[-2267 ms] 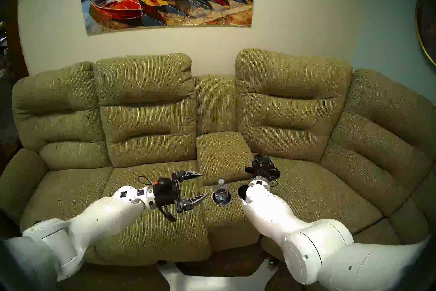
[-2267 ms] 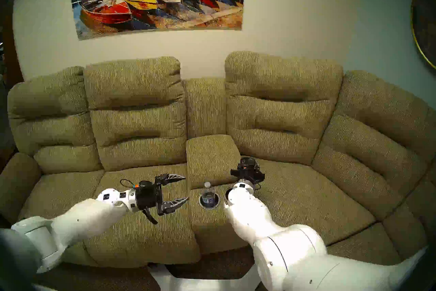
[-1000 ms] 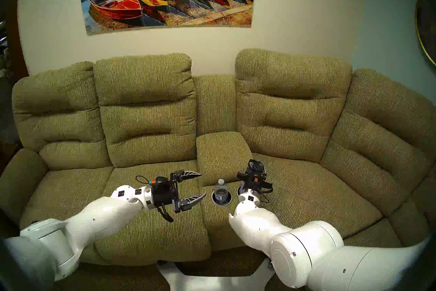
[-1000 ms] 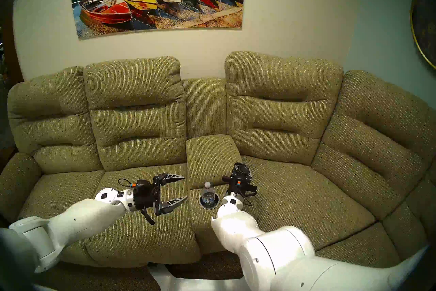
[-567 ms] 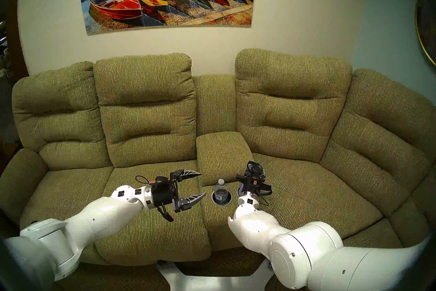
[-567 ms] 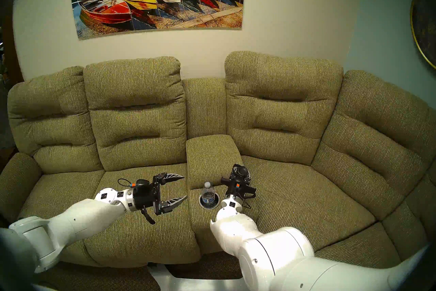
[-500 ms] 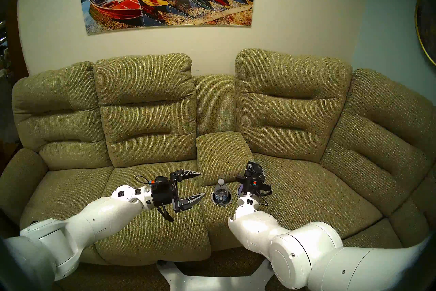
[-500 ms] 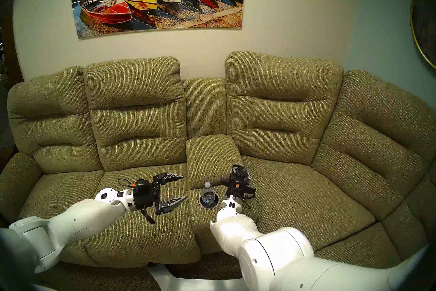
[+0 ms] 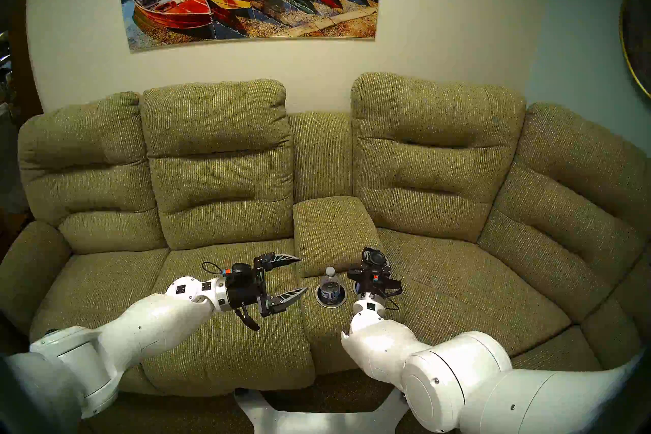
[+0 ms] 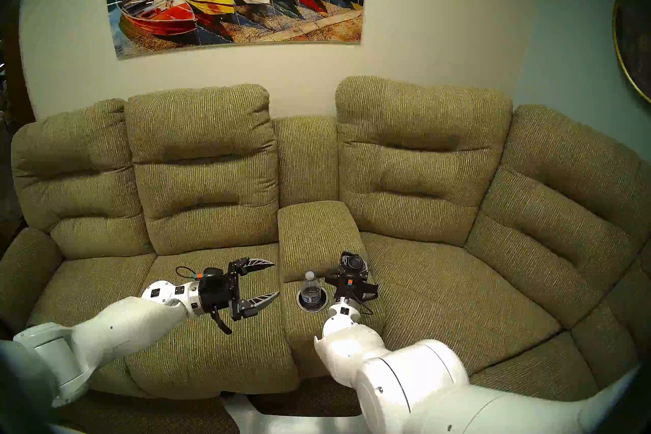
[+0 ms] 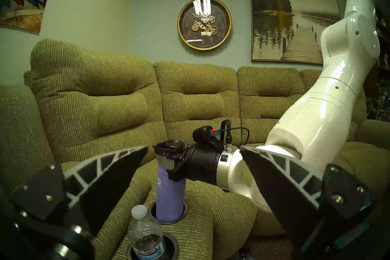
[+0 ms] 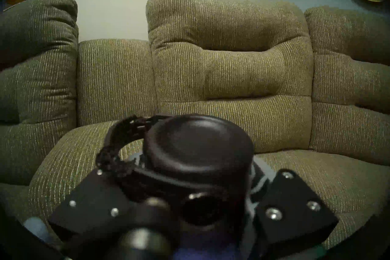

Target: Put bottles into cup holders

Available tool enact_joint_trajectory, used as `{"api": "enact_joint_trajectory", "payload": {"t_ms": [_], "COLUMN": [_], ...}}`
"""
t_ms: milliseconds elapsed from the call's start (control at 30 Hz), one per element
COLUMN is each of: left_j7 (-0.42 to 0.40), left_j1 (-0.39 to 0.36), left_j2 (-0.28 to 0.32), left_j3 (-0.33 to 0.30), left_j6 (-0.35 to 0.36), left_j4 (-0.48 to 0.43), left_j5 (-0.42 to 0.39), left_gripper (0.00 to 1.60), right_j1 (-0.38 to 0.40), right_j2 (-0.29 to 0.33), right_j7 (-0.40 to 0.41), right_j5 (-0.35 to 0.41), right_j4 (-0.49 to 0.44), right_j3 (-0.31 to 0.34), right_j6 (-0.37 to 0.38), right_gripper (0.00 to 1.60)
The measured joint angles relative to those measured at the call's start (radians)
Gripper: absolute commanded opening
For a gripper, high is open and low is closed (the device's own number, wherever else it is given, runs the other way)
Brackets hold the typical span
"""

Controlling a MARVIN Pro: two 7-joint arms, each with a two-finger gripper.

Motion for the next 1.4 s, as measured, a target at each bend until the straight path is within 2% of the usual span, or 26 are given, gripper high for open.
{"api": "enact_joint_trajectory", "payload": {"t_ms": [333,400,567,733,767,800,833,867,1167,1400], "left_j7": [0.003,0.003,0.004,0.005,0.005,0.005,0.005,0.006,0.007,0.007], "left_j1": [0.0,0.0,0.0,0.0,0.0,0.0,0.0,0.0,0.0,0.0], "left_j2": [0.0,0.0,0.0,0.0,0.0,0.0,0.0,0.0,0.0,0.0], "left_j3": [0.003,0.004,0.005,0.006,0.006,0.006,0.007,0.007,0.008,0.009], "left_j6": [-0.002,-0.002,-0.003,-0.004,-0.004,-0.004,-0.005,-0.005,-0.006,-0.007], "left_j4": [0.0,0.0,0.0,0.0,0.0,0.0,0.0,0.0,0.0,0.0], "left_j5": [0.001,0.001,0.001,0.001,0.001,0.001,0.001,0.001,0.001,0.001], "left_gripper": [1.6,1.6,1.6,1.6,1.6,1.6,1.6,1.6,1.6,1.6], "right_j1": [-0.01,-0.016,-0.03,-0.034,-0.035,-0.035,-0.036,-0.036,-0.059,-0.069], "right_j2": [0.001,0.001,0.002,0.003,0.003,0.003,0.003,0.003,0.005,0.011], "right_j7": [0.027,0.031,0.045,0.056,0.058,0.06,0.062,0.064,0.088,0.094], "right_j5": [0.001,0.002,0.003,0.005,0.006,0.006,0.007,0.008,0.02,0.023], "right_j4": [0.007,0.007,0.007,0.0,-0.002,-0.003,-0.004,-0.005,-0.001,-0.023], "right_j3": [0.008,0.01,0.013,0.017,0.018,0.018,0.019,0.02,0.027,0.028], "right_j6": [0.064,0.071,0.092,0.1,0.101,0.102,0.102,0.102,0.109,0.05], "right_gripper": [0.55,0.63,0.68,0.82,0.88,1.09,1.22,1.6,1.6,1.6]}}
